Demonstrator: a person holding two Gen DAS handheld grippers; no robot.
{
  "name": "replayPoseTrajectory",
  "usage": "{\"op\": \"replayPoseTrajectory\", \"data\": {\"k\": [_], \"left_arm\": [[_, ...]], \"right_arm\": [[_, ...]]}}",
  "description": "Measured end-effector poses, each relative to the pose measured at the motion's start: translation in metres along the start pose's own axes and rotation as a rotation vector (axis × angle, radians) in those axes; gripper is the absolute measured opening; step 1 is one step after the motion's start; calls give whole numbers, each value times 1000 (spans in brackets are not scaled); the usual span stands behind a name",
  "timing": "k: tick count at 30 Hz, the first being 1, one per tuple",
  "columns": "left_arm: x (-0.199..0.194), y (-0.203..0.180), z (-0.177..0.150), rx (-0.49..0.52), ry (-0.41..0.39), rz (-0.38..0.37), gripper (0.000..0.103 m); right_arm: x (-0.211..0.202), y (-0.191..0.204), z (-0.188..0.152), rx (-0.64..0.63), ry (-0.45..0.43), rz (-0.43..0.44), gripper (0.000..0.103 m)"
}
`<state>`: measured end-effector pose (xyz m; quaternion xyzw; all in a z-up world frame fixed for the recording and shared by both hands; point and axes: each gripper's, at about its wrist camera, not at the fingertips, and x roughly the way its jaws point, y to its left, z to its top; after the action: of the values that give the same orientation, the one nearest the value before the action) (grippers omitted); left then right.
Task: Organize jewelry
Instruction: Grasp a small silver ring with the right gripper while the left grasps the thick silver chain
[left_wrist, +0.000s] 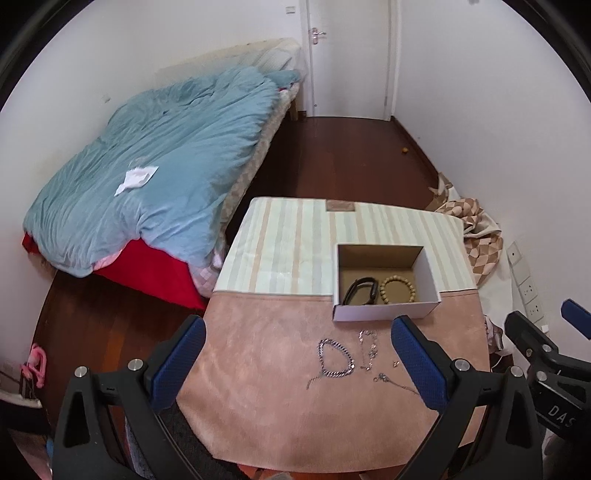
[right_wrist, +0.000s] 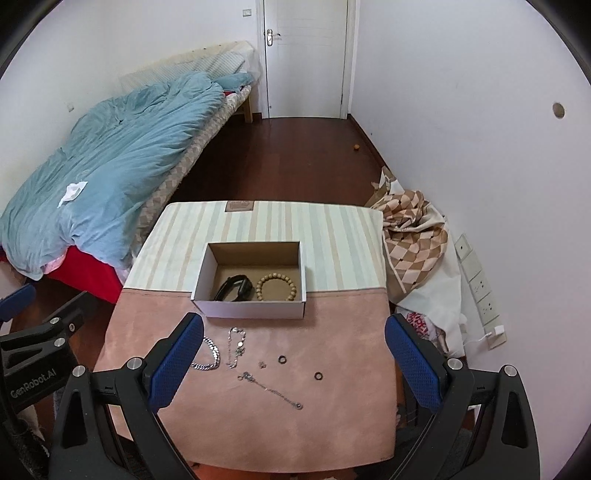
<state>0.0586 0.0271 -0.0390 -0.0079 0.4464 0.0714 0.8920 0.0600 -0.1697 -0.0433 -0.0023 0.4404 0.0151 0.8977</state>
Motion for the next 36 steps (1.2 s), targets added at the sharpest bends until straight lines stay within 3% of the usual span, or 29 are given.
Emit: {"op": "replayPoseTrajectory", "data": {"k": [6,12,16,19,24,28,33,36], "left_arm": [[32,11,-31,-15,65,51,103],[91,11,-77,-13,187,94,103],[130,10,-106,-8,275,126,103],[150,13,-123,-12,328,140,103],[167,16,-136,-12,365,157,103],[172,15,-135,-2,371,160,103],[177,17,-125,-10,367,134,103],[183,21,-116,-47,370,74,102]], "right_arm": [[39,-11,-32,40,94,-12,100],[107,-29,-94,117,224,-8,99],[148,-35,-131,158,292,12,75],[171,-41,-155,203,308,33,69],[184,-35,-170,190,259,24,52],[186,-29,-172,165,217,-7,11],[175,-34,-165,206,183,23,11],[160,-44,-152,248,145,52,11]]}}
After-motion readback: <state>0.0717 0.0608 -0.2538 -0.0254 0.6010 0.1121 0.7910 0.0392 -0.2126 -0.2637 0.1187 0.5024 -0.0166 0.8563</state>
